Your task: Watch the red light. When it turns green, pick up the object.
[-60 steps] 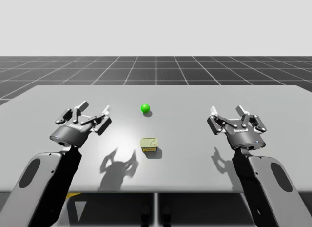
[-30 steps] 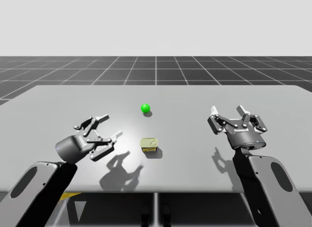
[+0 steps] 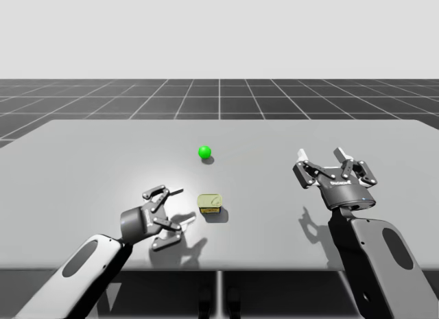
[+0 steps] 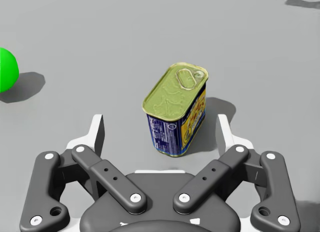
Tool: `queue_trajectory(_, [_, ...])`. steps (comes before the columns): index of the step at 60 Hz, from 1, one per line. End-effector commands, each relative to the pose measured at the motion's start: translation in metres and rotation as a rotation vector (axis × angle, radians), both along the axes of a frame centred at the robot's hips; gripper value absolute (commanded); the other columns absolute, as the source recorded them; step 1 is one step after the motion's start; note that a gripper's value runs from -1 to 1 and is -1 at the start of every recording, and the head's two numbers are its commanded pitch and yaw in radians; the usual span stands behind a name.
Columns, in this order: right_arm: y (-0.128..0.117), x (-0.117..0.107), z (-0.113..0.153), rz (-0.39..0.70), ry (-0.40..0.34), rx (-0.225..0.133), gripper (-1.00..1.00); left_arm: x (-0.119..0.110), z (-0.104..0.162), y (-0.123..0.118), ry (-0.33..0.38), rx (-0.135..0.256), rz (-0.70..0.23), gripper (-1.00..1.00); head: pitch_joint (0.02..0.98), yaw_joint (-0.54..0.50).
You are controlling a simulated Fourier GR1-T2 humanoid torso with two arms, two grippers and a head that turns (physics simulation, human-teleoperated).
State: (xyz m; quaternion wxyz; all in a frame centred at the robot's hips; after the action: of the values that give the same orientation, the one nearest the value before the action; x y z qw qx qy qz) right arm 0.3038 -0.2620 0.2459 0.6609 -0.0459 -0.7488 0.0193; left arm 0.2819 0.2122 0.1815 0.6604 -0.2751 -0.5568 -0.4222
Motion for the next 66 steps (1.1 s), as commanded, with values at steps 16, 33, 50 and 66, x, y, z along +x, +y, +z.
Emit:
queue_trajectory(16, [-0.001, -0.001, 0.001, 0.0, -0.004, 0.003, -1.0, 0.014, -0.024, -0.044, 0.054, 0.064, -0.09, -1.0, 0.863, 0.09])
queue_trajectory(33, [-0.003, -0.001, 0.003, -0.003, -0.008, 0.008, -1.0, 0.038, -0.032, -0.066, 0.076, 0.069, -0.089, -1.0, 0.868, 0.07])
queue_trajectory(50, [-0.004, -0.002, 0.005, -0.006, -0.013, 0.014, -1.0, 0.036, -0.04, -0.062, 0.09, 0.106, -0.104, 1.0, 0.865, 0.06])
queue_trajectory(66, [-0.005, -0.002, 0.006, -0.008, -0.016, 0.016, -1.0, 0.032, -0.041, -0.059, 0.09, 0.122, -0.123, 1.0, 0.812, 0.08])
